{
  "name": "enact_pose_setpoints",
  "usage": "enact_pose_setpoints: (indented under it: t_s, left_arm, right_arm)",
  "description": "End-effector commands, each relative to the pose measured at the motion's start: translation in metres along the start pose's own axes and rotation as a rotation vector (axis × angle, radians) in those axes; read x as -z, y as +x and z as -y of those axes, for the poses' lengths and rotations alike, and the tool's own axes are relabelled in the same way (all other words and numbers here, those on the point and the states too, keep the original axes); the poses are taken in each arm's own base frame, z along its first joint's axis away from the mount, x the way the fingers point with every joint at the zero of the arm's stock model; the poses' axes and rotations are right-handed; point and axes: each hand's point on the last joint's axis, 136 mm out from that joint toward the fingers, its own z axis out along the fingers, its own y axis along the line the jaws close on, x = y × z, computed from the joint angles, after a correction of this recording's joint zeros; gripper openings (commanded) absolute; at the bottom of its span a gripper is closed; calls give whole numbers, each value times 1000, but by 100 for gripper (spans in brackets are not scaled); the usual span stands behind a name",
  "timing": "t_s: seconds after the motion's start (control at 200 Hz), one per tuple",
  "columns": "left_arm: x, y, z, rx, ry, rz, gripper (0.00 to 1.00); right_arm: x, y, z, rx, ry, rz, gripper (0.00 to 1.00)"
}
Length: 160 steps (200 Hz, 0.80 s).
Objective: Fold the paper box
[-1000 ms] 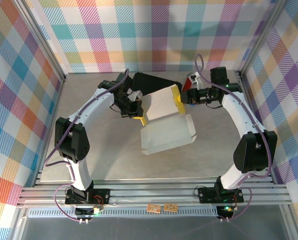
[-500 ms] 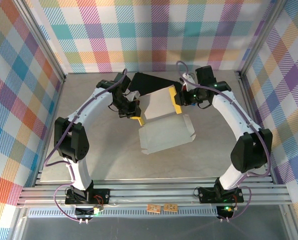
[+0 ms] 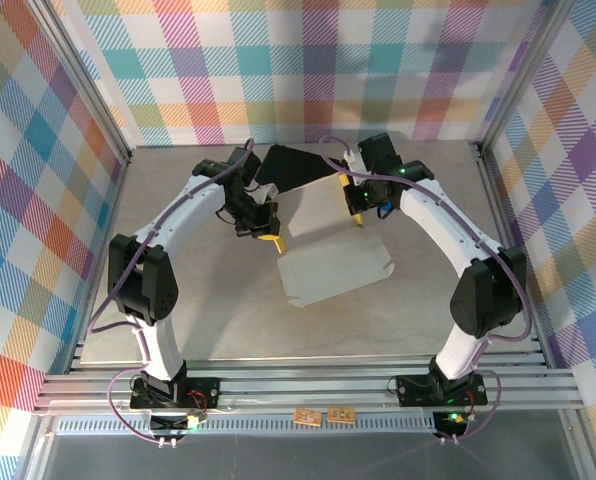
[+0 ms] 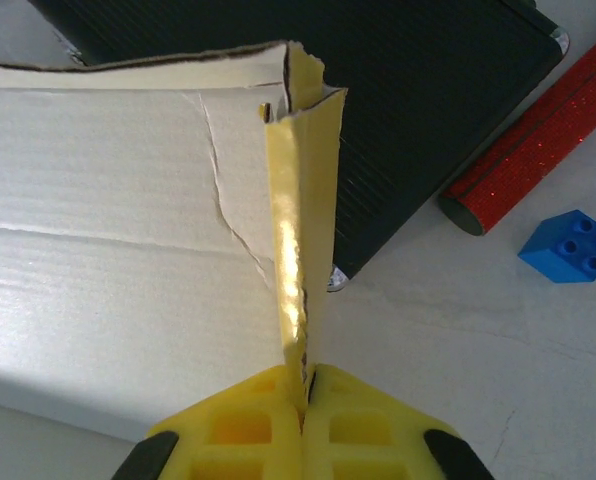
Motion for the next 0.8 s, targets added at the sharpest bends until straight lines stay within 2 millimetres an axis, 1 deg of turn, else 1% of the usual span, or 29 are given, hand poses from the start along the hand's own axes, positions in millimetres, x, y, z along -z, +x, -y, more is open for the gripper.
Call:
enact_pose_setpoints:
  t_s: [0.0, 0.195, 0.28, 0.46, 0.535, 0.6, 0.755, 0.795]
  left_arm:
    - [15, -12, 26, -65, 88, 60, 0]
    - [15, -13, 25, -61, 83, 59, 0]
    - [13, -13, 22, -43, 63, 53, 0]
    - [13, -17, 10, 47, -18, 68, 0]
    - [15, -17, 8, 66, -41, 75, 0]
    - [15, -16, 9, 66, -43, 74, 0]
    - [18, -16, 17, 40, -4, 85, 0]
    - [19, -16, 18, 36, 4, 84, 0]
  right_arm:
    - [-3, 1, -10, 2, -3, -33, 0]
    - [-7, -1, -1, 10, 92, -56, 0]
    - [-8, -1, 2, 16, 144, -74, 0]
    - [-6, 4, 14, 28, 335, -138, 0]
    - [-6, 8, 18, 41, 400, -161, 0]
    - [-7, 10, 17, 39, 402, -170, 0]
    - [-13, 6, -2, 13, 250, -139, 0]
    - [-15, 5, -3, -5, 218, -140, 0]
